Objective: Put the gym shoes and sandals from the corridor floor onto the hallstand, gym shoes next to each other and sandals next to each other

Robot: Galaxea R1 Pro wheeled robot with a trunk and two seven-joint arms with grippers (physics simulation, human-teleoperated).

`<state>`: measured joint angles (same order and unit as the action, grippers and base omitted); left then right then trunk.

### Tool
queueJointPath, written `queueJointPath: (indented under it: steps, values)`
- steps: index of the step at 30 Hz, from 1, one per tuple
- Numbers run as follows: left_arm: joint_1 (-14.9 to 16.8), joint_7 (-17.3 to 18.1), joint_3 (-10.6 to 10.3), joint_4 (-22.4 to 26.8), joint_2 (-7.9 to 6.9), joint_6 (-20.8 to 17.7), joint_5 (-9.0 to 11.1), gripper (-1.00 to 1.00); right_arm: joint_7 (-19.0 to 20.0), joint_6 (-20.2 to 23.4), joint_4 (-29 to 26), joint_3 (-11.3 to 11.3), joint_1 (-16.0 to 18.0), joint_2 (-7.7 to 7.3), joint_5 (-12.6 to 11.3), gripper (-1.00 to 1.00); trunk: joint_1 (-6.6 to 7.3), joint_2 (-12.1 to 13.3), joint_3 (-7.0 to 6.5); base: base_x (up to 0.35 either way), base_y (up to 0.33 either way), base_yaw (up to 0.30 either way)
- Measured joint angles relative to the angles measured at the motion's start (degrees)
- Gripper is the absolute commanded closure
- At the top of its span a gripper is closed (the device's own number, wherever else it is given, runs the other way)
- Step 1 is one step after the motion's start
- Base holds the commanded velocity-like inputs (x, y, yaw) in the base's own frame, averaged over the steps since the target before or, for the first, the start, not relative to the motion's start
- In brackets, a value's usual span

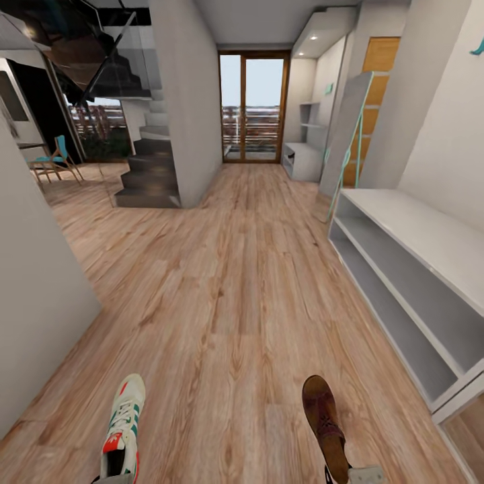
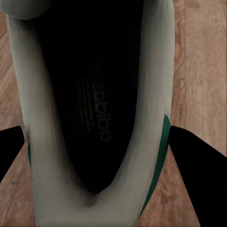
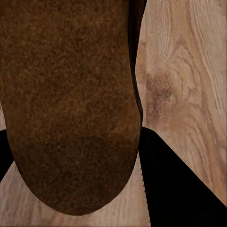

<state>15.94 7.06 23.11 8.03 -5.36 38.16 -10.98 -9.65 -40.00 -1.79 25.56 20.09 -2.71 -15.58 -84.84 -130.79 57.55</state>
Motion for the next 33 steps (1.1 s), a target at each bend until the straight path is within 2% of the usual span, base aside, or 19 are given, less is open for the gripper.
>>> queueJointPath:
  steps: [33]
  values:
    - [-0.1,0.0,-0.1,0.1,0.0,0.1,0.0,1.0,0.0,0.0,0.3,0.1,-0.1,0.05,0.0,1.0,0.0,0.0,0.0,0.337,0.0,0.0]
